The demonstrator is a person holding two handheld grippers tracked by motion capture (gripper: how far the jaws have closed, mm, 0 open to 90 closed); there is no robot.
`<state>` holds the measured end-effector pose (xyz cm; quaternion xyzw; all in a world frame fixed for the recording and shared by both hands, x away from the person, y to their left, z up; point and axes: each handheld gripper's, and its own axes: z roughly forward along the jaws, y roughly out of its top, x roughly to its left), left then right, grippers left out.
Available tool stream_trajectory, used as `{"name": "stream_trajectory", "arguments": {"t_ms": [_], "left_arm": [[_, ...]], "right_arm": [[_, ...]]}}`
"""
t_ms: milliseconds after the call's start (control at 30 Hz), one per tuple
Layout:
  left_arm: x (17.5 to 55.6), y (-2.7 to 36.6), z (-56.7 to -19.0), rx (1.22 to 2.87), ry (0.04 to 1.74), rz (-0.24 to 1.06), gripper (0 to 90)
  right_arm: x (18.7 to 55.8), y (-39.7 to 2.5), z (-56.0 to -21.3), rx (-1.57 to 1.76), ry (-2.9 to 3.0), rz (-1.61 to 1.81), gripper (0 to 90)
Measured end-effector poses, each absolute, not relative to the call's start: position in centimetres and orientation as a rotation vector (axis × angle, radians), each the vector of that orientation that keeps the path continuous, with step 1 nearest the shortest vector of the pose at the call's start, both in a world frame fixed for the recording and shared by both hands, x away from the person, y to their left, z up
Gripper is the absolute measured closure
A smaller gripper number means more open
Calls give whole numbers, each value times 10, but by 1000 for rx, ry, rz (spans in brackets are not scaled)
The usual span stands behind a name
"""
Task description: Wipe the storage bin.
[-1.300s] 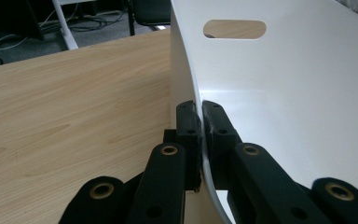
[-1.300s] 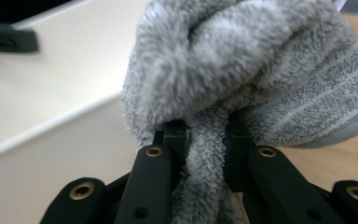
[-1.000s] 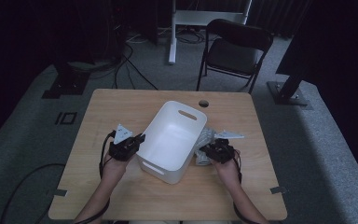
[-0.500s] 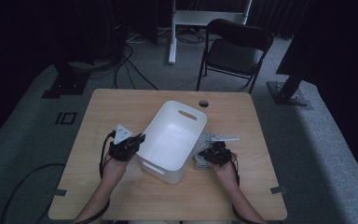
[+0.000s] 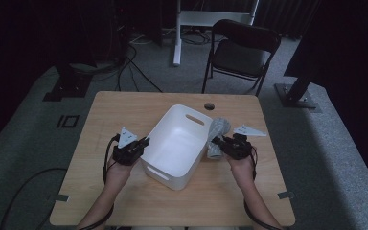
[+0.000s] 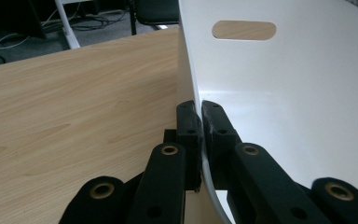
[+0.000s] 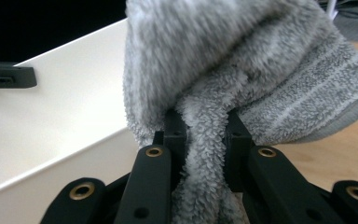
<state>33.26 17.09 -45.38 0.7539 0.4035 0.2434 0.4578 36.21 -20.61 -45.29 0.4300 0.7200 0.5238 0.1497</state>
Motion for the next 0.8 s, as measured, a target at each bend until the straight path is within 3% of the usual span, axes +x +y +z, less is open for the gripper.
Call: {"name": "stream_trajectory", "arguments": {"t_ms": [433, 800], "left_arm": [[332, 169, -454, 1872, 968, 593, 861], [332, 169, -454, 1868, 969, 591, 859]], "right_arm": [[374, -202, -463, 1292, 2093, 1468, 770], [384, -200, -498, 1392, 2160, 1372, 770]]}}
